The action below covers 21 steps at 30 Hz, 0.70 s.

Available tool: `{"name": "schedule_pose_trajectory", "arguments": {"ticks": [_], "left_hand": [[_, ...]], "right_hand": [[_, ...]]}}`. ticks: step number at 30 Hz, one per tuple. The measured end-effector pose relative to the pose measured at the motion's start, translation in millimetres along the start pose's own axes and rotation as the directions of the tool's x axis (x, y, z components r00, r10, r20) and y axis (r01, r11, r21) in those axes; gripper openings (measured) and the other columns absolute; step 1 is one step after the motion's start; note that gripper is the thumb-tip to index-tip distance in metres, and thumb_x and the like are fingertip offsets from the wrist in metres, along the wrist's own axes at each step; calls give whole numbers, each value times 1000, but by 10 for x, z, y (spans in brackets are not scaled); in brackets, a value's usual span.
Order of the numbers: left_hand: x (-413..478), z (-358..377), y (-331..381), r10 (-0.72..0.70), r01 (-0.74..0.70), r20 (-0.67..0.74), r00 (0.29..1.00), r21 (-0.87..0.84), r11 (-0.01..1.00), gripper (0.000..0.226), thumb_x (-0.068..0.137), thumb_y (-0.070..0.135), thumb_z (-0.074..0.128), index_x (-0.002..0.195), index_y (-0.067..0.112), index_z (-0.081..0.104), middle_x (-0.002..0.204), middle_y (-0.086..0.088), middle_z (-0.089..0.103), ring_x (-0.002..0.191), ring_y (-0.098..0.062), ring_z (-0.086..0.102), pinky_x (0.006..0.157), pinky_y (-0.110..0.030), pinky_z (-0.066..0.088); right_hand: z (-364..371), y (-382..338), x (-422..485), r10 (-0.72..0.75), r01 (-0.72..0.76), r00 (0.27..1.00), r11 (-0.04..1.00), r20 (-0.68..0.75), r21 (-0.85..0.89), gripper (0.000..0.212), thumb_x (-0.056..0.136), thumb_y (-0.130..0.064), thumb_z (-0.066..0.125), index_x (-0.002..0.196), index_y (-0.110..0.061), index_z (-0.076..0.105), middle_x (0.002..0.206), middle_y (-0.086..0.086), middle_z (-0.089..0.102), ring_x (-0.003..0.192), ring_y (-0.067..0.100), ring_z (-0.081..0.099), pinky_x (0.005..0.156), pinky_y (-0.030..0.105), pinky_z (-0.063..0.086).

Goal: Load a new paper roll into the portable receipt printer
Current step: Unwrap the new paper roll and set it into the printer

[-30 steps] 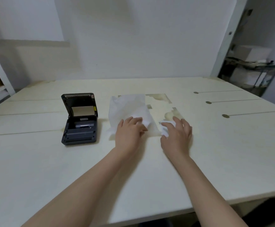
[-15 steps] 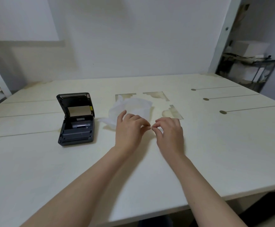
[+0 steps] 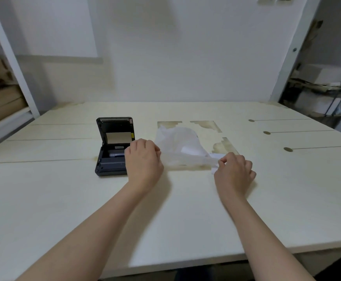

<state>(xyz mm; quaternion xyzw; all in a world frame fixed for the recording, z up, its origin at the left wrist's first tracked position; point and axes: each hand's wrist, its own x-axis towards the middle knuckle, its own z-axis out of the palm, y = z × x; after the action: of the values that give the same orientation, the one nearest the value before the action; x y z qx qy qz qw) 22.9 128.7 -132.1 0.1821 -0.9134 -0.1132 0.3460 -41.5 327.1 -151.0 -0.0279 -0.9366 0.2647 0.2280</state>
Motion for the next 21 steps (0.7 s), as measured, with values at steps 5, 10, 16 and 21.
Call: {"name": "schedule_pose_trajectory", "arguments": {"ticks": [5, 10, 16, 21], "left_hand": [[22, -84, -26, -43, 57, 148, 988, -91, 994, 17, 88, 24, 52, 96, 19, 66, 109, -4, 63, 110, -27, 51, 90, -36, 33], [20, -109, 104, -2, 48, 240, 971, -187, 981, 21, 90, 37, 55, 101, 24, 67, 112, 0, 65, 109, -24, 54, 85, -34, 39], [46, -106, 181, 71, -17, 265, 962, -199, 980, 19, 89, 41, 61, 98, 27, 71, 114, 4, 65, 104, -19, 59, 76, -32, 41], [-10, -67, 116, 48, 19, 281, 958, -232, 972, 27, 83, 41, 70, 106, 27, 69, 113, 9, 68, 104, -16, 62, 74, -28, 41]], "right_hand": [[4, -44, -37, -92, 79, 994, 969, 49, 232, 25, 95, -27, 55, 114, -12, 59, 117, 7, 63, 109, 32, 51, 85, 39, 39], [-4, -148, -44, -132, 91, 986, 939, 103, 333, 36, 93, -33, 58, 123, -14, 54, 114, 0, 65, 110, 27, 51, 82, 36, 43], [-59, -124, 9, -246, 188, 958, 929, 150, 318, 31, 88, -36, 65, 116, -22, 63, 106, -6, 66, 114, 21, 48, 86, 30, 39], [2, -133, -10, -466, 442, 875, 880, 130, 173, 8, 84, -31, 70, 90, -30, 76, 105, -9, 65, 113, 17, 49, 87, 24, 20]]}}
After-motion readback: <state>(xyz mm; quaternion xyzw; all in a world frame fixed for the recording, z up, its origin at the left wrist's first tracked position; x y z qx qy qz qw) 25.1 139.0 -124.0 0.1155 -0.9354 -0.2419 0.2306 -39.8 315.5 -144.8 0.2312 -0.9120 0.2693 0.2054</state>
